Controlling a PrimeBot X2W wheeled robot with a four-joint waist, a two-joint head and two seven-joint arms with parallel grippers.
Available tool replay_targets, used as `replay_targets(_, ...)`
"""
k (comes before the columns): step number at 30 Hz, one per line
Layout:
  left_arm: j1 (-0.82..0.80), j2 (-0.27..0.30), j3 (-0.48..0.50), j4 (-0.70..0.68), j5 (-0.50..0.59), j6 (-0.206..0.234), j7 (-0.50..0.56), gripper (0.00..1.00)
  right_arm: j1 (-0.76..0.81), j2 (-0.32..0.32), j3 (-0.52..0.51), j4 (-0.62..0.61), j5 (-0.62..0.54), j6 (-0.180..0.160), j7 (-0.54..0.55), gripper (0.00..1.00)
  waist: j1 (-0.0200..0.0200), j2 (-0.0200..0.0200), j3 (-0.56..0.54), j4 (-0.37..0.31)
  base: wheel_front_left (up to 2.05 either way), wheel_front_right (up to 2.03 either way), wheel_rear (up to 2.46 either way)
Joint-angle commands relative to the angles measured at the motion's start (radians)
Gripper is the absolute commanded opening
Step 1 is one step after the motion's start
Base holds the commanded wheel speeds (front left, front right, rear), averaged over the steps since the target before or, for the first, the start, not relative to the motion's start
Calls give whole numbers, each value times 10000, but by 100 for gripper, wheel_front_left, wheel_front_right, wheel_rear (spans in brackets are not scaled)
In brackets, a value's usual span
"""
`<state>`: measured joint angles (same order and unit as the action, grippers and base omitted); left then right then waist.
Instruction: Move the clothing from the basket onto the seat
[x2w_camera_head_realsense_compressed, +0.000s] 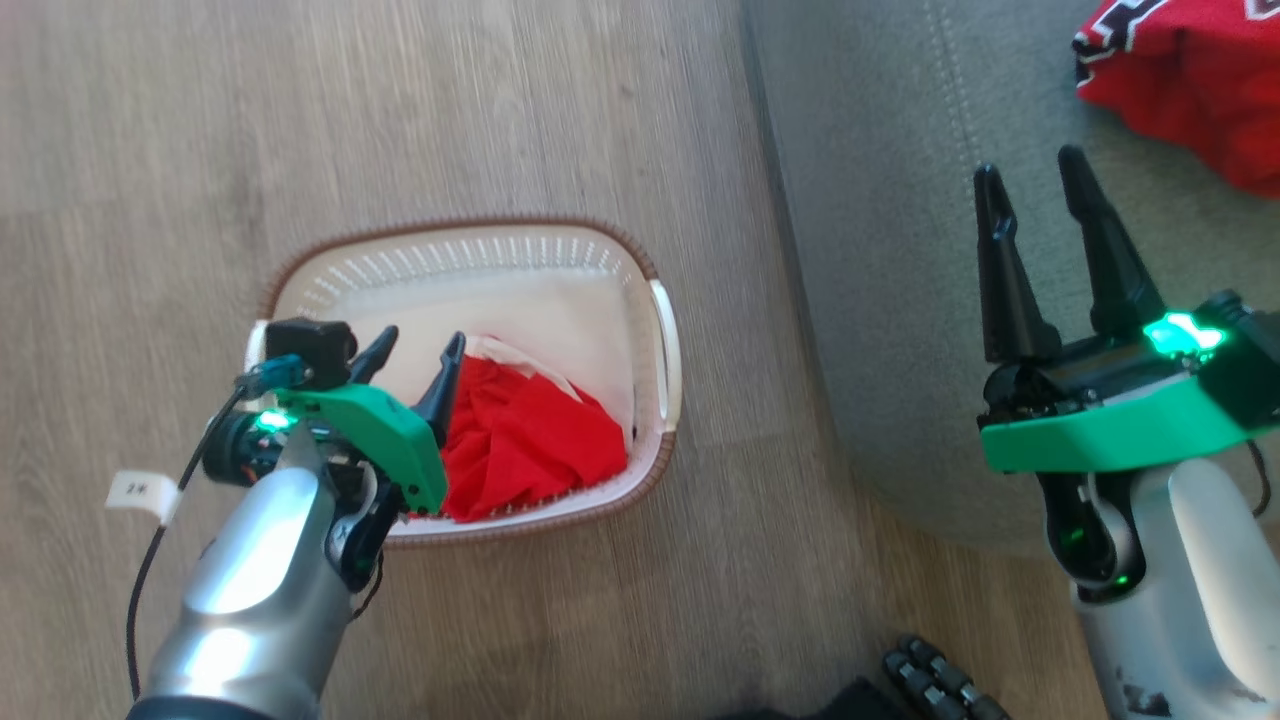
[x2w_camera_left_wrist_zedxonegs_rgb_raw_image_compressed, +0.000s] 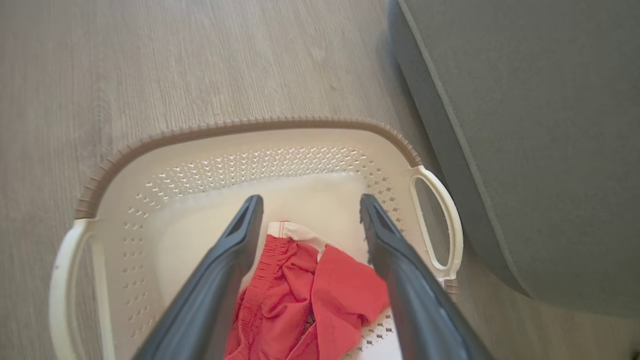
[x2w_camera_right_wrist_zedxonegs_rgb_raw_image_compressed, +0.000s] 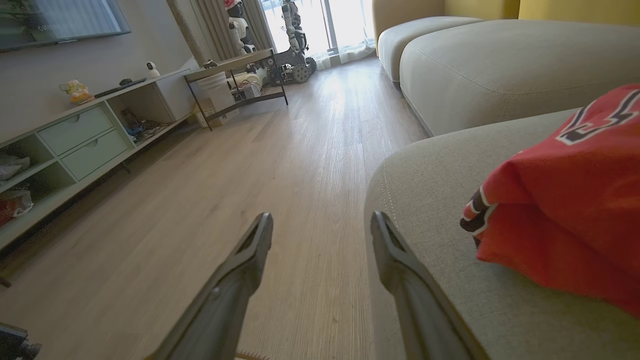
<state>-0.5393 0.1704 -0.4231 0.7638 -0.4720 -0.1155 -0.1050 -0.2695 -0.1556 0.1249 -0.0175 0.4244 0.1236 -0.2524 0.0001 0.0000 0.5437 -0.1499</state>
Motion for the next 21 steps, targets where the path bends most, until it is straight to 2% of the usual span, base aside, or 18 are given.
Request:
replay_targets(1,-363,50,60,265,-147,-74,135,100,-150,75,180,-405,-69,71,-92,100,-1,0,382,-81,0,0,0)
replay_targets(10,-1357,-299,-799,2024,-756,-147,878,100,-534,264,281,-684,-117,71,-93,100,-1,0,1367,-396,0,0,0)
replay_targets(17,-2028,-310,-1268,2929,-1513,-149,1660,100,-874,429,319,-1075,-202,71,-93,100,-1,0,2118,-727,0,0,0)
replay_targets(21,-2475,-162,-1417,3562,-1484,-150,1688,100,-959,531,327,-1362,-282,71,-93,100,-1,0,2488,-849,0,0,0)
